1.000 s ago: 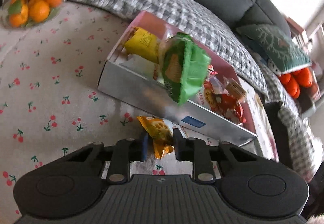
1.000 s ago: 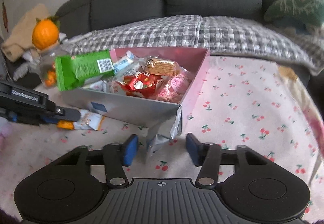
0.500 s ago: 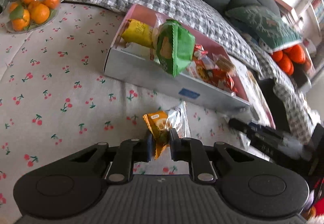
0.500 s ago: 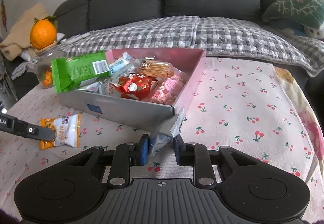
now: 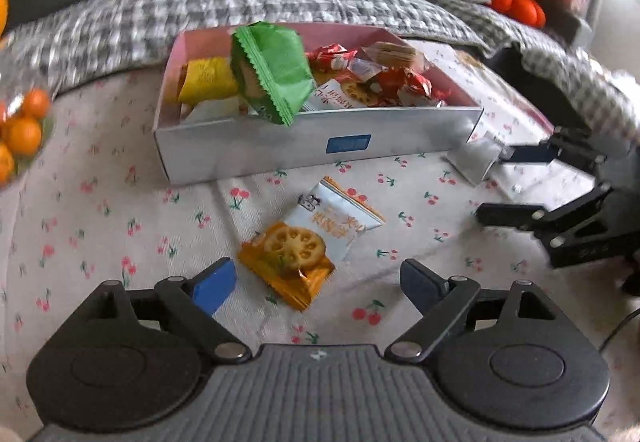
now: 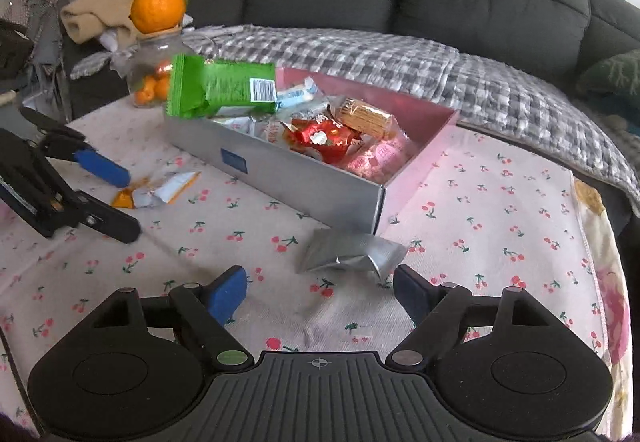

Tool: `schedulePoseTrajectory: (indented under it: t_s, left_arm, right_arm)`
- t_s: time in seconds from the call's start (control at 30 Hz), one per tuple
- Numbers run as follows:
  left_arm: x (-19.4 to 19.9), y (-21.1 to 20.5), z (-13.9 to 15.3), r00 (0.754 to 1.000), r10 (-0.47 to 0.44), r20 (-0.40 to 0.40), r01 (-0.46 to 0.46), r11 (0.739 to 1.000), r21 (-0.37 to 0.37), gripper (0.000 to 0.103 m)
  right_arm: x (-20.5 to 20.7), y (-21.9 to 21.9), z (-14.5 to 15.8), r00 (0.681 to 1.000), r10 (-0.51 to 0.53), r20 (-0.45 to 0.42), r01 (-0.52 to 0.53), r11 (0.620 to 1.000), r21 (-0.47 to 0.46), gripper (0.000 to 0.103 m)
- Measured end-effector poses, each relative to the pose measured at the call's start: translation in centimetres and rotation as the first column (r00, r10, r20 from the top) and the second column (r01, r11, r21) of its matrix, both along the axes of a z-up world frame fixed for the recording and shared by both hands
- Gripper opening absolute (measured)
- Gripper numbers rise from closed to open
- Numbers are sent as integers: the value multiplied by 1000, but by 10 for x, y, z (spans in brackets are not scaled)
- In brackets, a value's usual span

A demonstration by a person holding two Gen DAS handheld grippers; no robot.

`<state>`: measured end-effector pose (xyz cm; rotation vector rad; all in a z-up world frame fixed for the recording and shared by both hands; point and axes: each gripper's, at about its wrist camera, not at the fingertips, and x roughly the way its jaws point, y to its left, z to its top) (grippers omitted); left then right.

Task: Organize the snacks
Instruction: 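Grasp the orange lotus-root biscuit packet with the left tool while the right tool holds the foil packet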

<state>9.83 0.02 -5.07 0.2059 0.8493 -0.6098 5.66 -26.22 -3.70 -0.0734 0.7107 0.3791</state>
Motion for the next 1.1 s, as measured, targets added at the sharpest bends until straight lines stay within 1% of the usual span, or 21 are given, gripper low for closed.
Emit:
schedulePoseTrajectory:
  t_s: [0.1,0.27,0.4,0.53,0.6,0.67,0.77,0.9,0.97,1.03,1.1]
  left_arm:
    - [4,-2,-1,1000,-9,18,9,1000,7,93]
    - [11,-2,-2,999,13,30,-13,1000,-2,94]
    - [12,-5,-1,999,15,41,-15,1000,3,89]
    - [14,-8,-1,999,-1,47,1,1000,4,82]
    - [15,-8,0,999,-9,47,9,1000,4,80]
    - [15,-8,0,999,-12,46,11,1000,2,77]
    - [15,-7,1,999,-8,44,8,1000,-1,72]
    - [15,-6,1,999,-4,32,5,1000,-13,66]
    - [15,-8,2,1000,3,30,-2,1000,-15,62]
    - [14,-9,3,1000,8,30,-7,1000,-17,55]
    - [14,-11,3,1000,14,28,-13,1000,-19,51]
  right_arm:
    - [-1,-3,0,1000,-19,1,19,1000,-3,83]
    - [2,-8,-1,998,-67,-3,67,998,-2,82]
    - [0,-12,0,996,-85,16,85,996,-16,79]
    - [-4,-10,3,997,-65,43,66,998,-10,77]
    - [-5,-7,5,997,-50,58,51,999,-12,70]
    - [-5,-3,5,997,-37,63,38,999,-15,68]
    - [-3,-3,3,998,-47,52,48,999,-18,68]
    - [5,-7,3,997,-72,26,71,997,34,68]
    - [8,-6,2,997,-78,17,77,995,57,68]
    - [10,-5,2,997,-80,6,79,995,68,68]
    - [14,-3,-1,995,-93,-19,94,994,63,64]
